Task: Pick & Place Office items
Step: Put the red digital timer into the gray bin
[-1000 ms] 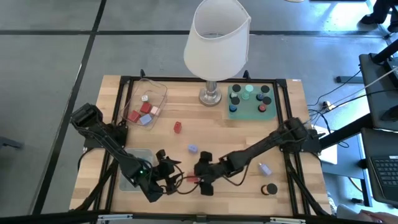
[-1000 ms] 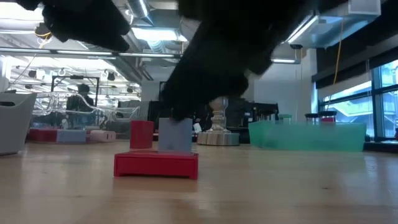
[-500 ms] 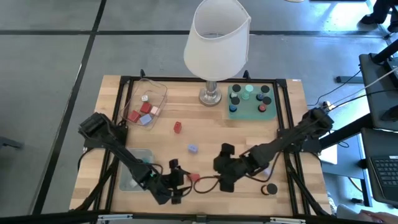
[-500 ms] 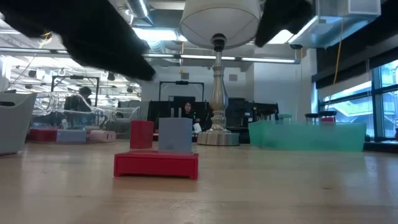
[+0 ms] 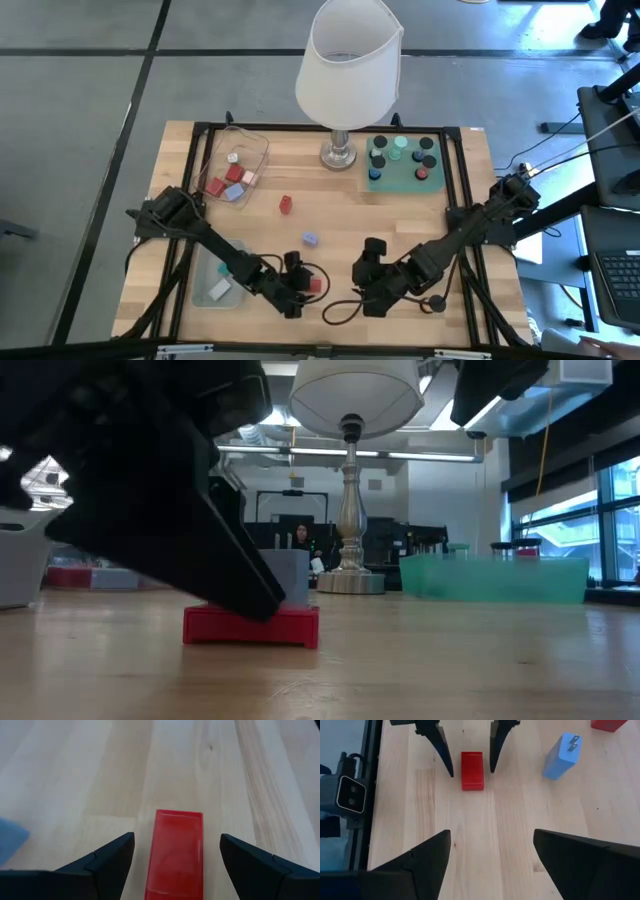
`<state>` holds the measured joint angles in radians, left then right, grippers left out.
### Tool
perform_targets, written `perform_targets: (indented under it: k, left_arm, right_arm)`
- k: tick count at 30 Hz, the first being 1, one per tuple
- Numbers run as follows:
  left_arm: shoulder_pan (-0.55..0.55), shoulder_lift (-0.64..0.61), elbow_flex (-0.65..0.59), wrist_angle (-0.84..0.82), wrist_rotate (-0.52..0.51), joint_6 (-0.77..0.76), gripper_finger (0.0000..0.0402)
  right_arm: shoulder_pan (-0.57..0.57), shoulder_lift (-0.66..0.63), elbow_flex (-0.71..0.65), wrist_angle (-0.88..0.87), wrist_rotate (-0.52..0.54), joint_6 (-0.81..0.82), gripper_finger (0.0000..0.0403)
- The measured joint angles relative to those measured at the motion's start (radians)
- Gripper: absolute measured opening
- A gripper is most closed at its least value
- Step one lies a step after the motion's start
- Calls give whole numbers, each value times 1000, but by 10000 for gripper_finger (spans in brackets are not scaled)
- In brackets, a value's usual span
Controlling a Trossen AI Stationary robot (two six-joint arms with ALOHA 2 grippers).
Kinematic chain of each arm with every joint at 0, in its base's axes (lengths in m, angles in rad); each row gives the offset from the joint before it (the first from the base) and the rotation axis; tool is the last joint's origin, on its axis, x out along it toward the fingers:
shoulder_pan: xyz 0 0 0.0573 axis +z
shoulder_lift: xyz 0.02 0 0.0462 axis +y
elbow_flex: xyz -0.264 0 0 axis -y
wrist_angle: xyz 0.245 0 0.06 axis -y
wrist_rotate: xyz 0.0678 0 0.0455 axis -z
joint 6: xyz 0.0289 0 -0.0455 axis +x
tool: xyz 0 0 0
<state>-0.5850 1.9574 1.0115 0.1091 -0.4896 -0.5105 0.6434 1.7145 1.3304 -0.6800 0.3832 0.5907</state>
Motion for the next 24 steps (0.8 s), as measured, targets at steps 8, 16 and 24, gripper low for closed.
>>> perform_targets:
  k: [8,16,24]
  left_arm:
    - [1,38,3,7,12,50,292]
    - [-10,33,3,1,38,-88,224]
    - [-14,8,0,-12,35,-244,149]
  right_arm:
    - [0,0,0,0,14,-4,287]
    - [0,0,0,-6,27,4,287]
    - [11,0,0,-61,20,66,287]
